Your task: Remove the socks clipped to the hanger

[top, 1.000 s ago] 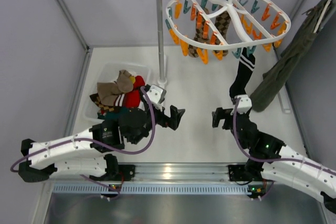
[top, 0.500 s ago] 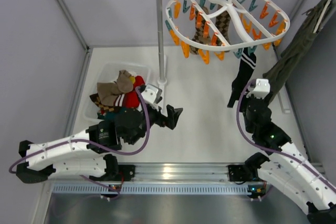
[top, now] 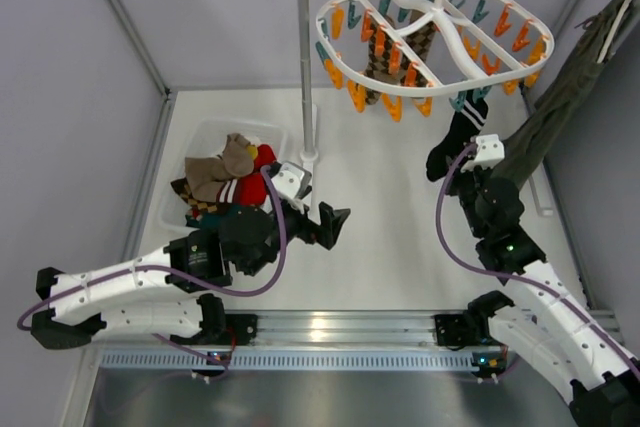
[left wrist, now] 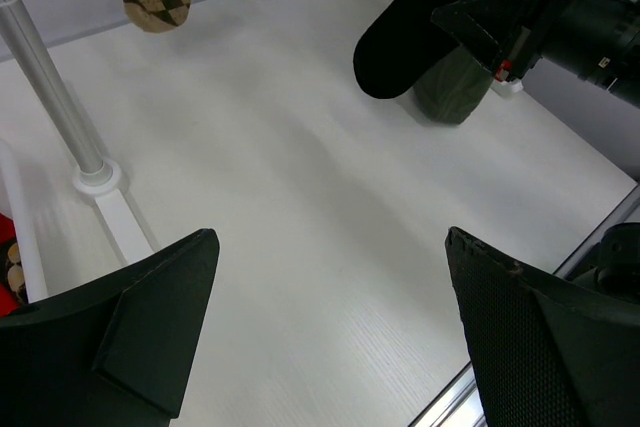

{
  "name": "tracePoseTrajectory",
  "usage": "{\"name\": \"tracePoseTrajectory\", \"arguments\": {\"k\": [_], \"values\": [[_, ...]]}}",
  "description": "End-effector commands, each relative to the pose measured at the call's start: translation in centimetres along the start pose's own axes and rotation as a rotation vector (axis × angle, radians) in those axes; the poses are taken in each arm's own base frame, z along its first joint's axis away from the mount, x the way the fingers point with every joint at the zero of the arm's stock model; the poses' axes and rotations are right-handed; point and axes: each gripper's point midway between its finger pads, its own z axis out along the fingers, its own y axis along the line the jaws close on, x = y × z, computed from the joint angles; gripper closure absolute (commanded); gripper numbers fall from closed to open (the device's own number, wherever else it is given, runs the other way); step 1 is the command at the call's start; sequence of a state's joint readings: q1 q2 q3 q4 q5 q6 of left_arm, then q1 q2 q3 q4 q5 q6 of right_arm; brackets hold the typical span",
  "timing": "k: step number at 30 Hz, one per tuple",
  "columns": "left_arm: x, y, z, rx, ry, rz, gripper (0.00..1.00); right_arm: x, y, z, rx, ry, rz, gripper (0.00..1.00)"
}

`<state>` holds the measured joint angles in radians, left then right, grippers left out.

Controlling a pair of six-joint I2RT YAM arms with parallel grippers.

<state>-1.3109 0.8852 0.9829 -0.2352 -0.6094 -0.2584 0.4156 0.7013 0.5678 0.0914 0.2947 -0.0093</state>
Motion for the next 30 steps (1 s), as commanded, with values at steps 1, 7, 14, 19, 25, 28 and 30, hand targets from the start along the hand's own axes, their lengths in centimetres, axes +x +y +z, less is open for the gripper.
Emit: {"name": "tracePoseTrajectory", "arguments": {"k": [1,7,14,19,25,28,30], "values": [[-3.7,-0.7,-0.8,0.040,-0.081,-0.038,0.01,-1.8,1.0,0.4,-0.065,-0.094,0.016,1.00],[-7.1,-2.3,-0.7,0.081,-0.106,-0.054,0.01,-0.4,2.7,0.4,-0.117,-0.068,0.131,1.00],[-13.1,-4.1,-0.2,0.077,-0.147,-0.089,0.01,-0.1,5.2,-0.4,-0.088,-0.054,0.150,1.00],[-17.0,-2.3,0.1,-0.080,-0.176,-0.078,0.01,-0.1,6.7,-1.0,-0.029,-0.020,0.109,1.00],[-18.0,-3.4,2.5,-0.181,-0.167,0.017,0.01,-0.4,8.6,-2.1,0.006,-0.011,0.099,1.00],[-16.7,-6.0,3.9,-0.168,-0.134,0.102,0.01,-0.8,9.5,-2.8,0.018,-0.015,0.091,1.00],[-16.3,-7.6,4.9,-0.152,-0.124,0.124,0.01,-1.0,9.9,-3.0,0.034,-0.023,0.094,1.00]]}}
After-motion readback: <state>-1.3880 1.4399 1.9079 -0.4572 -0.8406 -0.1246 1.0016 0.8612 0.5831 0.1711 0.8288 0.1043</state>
